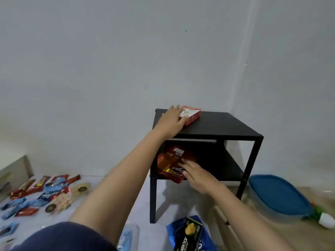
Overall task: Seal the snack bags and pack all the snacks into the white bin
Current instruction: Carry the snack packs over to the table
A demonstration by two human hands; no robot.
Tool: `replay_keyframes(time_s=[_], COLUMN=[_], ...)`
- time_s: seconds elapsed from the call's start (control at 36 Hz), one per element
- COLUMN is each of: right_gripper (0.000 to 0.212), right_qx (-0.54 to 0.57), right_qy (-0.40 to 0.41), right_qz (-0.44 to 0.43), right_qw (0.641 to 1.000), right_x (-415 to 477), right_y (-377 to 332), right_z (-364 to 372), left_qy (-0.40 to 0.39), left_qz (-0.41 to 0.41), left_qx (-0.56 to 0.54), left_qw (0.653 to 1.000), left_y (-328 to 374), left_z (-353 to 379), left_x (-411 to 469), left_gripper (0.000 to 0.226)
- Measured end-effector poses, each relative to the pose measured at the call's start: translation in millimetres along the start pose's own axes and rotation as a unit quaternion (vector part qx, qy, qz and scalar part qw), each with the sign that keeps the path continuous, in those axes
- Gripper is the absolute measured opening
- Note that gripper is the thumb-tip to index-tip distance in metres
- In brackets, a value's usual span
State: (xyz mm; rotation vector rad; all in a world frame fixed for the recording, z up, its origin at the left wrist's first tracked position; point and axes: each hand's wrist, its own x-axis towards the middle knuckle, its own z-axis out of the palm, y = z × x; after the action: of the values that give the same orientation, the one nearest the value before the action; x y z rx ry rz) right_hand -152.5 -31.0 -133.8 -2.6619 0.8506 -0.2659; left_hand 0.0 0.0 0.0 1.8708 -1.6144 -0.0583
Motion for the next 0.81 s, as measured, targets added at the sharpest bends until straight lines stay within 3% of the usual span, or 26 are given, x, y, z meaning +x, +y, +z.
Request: replay_keyframes(time_s=[0.17, 0.39, 0.53, 0.64, 0.75, 0.81], right_gripper=[0.046, 0.045, 0.047, 0.047, 0.064, 0.062], right_qx=[0.033, -0.066, -0.033, -0.001, -0.076, -0.107], right_qy=[-0.05, 0.035, 0.021, -0.016, -0.036, -0.027], right_qz=[0.083, 0.082, 0.097, 0.105, 0.089, 0.076], right_qw=[0.995, 0.994, 0.995, 0.994, 0.992, 0.991], right_x=[26.3, 24.1, 26.8, 30.8, 30.7, 30.0], right_y=[17.5, 44.2, 53.1, 55.4, 56.3, 54.5], right_z=[13.6, 8.6, 8.3, 12.7, 19.6, 23.5], left_qy=[-0.09, 0.04, 0.105, 0.07, 0.015, -0.003], left_qz=[-0.012, 0.013, -0.032, -0.065, -0.074, -0.078], left_qx=[0.086, 0.131, 0.047, -0.014, 0.023, 0.022], left_qw=[0.992, 0.99, 0.993, 0.995, 0.997, 0.997], left_y=[-17.6, -12.8, -13.2, -14.9, -19.9, -21.3], left_z=[7.4, 3.7, 9.4, 8.5, 4.9, 2.4], left_x=[24.3, 26.6, 27.8, 26.3, 30.2, 31.3], left_gripper=[0.055, 0.044, 0.042, 0.038, 0.046, 0.051])
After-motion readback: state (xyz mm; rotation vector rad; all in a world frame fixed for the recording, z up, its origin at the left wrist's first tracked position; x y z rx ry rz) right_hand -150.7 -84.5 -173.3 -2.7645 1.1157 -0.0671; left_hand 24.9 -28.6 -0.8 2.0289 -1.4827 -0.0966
